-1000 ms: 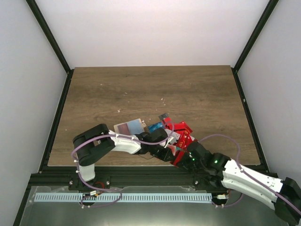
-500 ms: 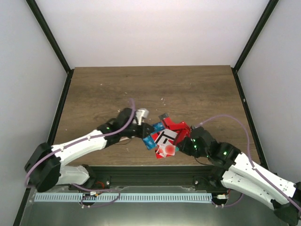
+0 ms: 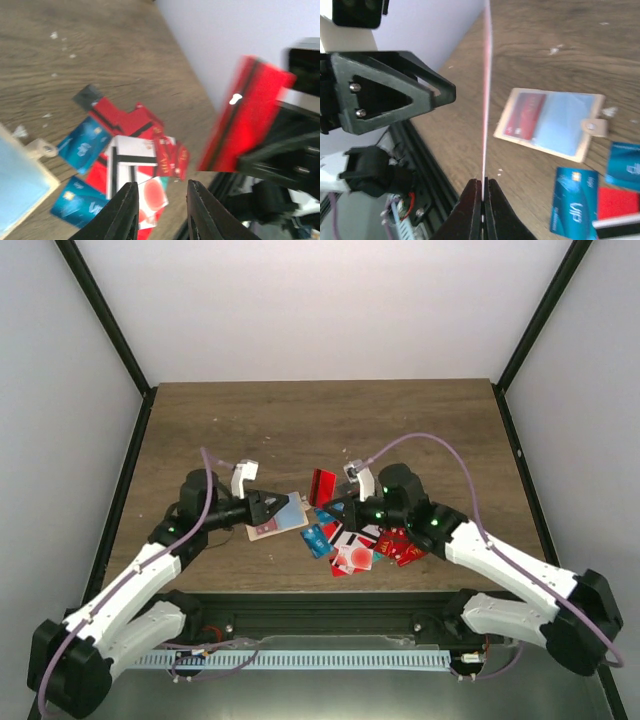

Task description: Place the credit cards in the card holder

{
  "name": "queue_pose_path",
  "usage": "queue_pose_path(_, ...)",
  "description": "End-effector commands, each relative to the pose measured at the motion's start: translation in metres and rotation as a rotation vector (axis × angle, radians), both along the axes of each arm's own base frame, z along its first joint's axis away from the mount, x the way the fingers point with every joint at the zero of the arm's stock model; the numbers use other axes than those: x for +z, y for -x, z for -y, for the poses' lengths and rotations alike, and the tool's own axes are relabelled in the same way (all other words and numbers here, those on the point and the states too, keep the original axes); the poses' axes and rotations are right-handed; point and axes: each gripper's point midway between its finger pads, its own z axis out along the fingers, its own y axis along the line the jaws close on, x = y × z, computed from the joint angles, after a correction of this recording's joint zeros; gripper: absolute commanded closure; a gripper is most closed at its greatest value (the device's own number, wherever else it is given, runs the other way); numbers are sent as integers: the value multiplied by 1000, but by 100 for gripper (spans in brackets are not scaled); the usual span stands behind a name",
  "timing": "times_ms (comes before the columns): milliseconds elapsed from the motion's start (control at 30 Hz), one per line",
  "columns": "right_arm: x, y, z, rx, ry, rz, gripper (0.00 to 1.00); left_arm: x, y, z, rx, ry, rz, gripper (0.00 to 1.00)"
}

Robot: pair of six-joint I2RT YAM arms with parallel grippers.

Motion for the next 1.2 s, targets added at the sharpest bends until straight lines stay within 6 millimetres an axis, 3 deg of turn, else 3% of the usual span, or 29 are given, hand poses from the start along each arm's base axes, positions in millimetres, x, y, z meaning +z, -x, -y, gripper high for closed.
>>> queue_pose_path(0, 46, 11, -25, 331, -181, 153, 99, 42, 30, 9, -165, 138, 114, 69)
queue_pose_path(267, 62, 42, -23, 624, -307, 115, 99, 79, 55, 10, -263, 234, 206, 64)
queue_pose_path(433, 71, 60, -19, 731, -361, 115, 99, 83, 63, 13, -310, 279, 217, 64)
queue_pose_path(933, 61, 64, -20, 783, -362, 80, 99, 93, 80, 25, -394, 337, 223, 65)
queue_pose_path(1167, 61, 66, -20, 791, -360, 87, 99, 87, 79, 36, -412, 324, 199, 76)
